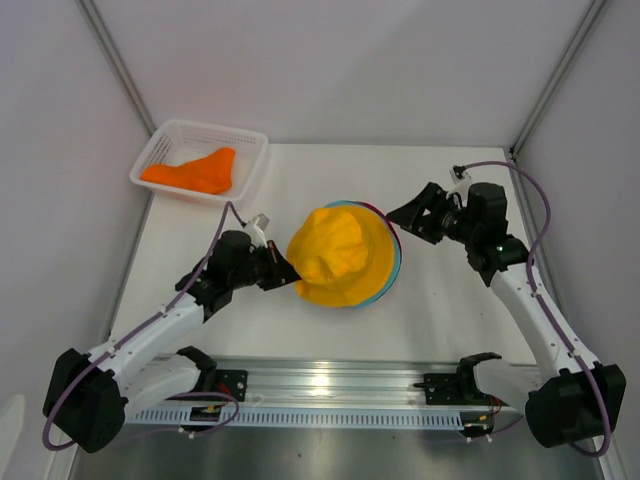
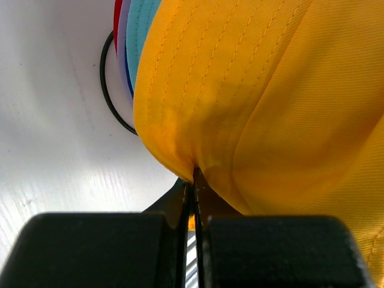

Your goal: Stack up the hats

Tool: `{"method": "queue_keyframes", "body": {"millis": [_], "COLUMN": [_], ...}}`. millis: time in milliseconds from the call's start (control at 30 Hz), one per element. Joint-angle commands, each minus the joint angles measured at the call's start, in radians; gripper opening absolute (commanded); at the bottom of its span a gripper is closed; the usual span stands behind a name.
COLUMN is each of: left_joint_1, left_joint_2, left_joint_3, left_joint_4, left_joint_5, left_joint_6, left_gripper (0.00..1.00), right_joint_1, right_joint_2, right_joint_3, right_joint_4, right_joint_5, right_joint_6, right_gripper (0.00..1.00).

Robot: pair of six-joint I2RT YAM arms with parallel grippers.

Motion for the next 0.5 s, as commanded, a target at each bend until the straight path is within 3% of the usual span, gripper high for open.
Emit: {"method": "queue_keyframes", "body": {"millis": [0, 233, 467], "left_joint_1": [0.007, 0.007, 0.005], "left_joint_2": [0.007, 0.006, 0.017], "left_joint_3": [0.054, 0.085, 0.094], "left_joint_4": [0.086, 0.053, 0.047], "left_joint_5": [0.038, 0.027, 0.028], "left_joint_6": [-0.004, 0.018, 0.019], "left_gripper": [0.01, 0.01, 0.01], "right_joint_1": [0.024, 0.065, 0.067], "right_joint_2": [-0.019, -0.002, 0.023], "right_joint_3": [-0.014, -0.103, -0.106], "right_joint_4": [0.047, 0.116, 0.096], "right_joint_5": [-0.045, -0.029, -0.019], "right_joint_6": [0.015, 0.056, 0.022], "right_gripper": [0.69, 0.69, 0.79]}}
